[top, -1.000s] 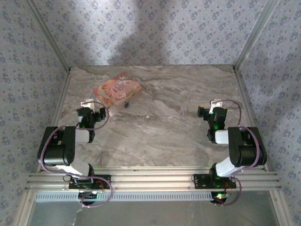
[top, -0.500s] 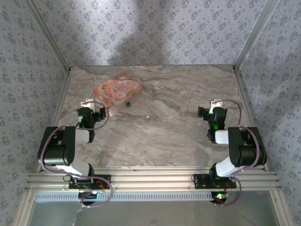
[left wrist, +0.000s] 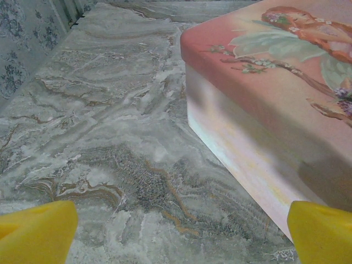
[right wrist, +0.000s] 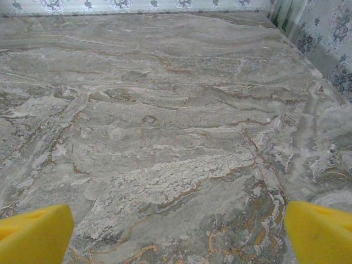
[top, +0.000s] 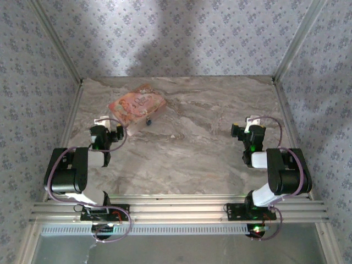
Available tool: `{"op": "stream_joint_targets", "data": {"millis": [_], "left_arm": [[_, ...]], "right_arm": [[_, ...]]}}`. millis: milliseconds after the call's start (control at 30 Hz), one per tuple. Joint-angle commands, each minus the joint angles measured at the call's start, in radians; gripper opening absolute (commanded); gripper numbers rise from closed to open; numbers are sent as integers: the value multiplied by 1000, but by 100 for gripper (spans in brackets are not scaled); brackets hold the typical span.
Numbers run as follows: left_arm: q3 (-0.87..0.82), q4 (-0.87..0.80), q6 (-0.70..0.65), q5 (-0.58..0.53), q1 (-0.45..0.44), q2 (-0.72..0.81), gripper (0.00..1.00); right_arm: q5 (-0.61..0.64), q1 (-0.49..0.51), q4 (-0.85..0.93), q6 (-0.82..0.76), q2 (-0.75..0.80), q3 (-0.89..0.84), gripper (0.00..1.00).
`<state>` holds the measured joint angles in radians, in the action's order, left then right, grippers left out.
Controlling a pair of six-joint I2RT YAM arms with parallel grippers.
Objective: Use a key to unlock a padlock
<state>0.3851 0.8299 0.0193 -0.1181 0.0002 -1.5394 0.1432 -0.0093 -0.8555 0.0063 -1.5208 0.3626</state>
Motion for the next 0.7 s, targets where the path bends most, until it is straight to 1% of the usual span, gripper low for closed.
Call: {"op": "stream_joint_targets", "data": {"millis": [0, 67, 133, 200, 233, 333, 400, 433, 533, 600, 667], "left_arm": [[24, -4, 8, 24, 4, 8, 98], [41, -55, 11, 29, 4, 40, 98], [86, -183, 23, 6, 4, 93, 98], [153, -360, 69, -41, 7, 146, 98], [176, -427, 93, -43, 11, 170, 98], [225, -558, 186, -39, 27, 237, 98], [279, -672, 271, -4, 58, 272, 98], [313, -742, 323, 25, 83, 280, 98], [408, -872, 456, 199, 167, 252, 98], [457, -905, 515, 338, 201, 202, 94], [499, -908, 556, 463, 209, 139, 89]], "right_arm": [[-3, -2, -3, -12, -1, 7, 100], [-41, -1, 37, -27, 14, 23, 100], [-60, 2, 110, -42, 52, 49, 100], [-64, 3, 232, -37, 109, 88, 100], [-70, 4, 304, -30, 138, 114, 100], [-111, 6, 452, -11, 194, 175, 100], [-133, 7, 543, 46, 220, 224, 100], [-143, 8, 596, 84, 227, 254, 100], [-162, 11, 775, 195, 206, 367, 100], [-183, 15, 888, 252, 170, 450, 100], [-233, 23, 962, 290, 125, 524, 100]]}}
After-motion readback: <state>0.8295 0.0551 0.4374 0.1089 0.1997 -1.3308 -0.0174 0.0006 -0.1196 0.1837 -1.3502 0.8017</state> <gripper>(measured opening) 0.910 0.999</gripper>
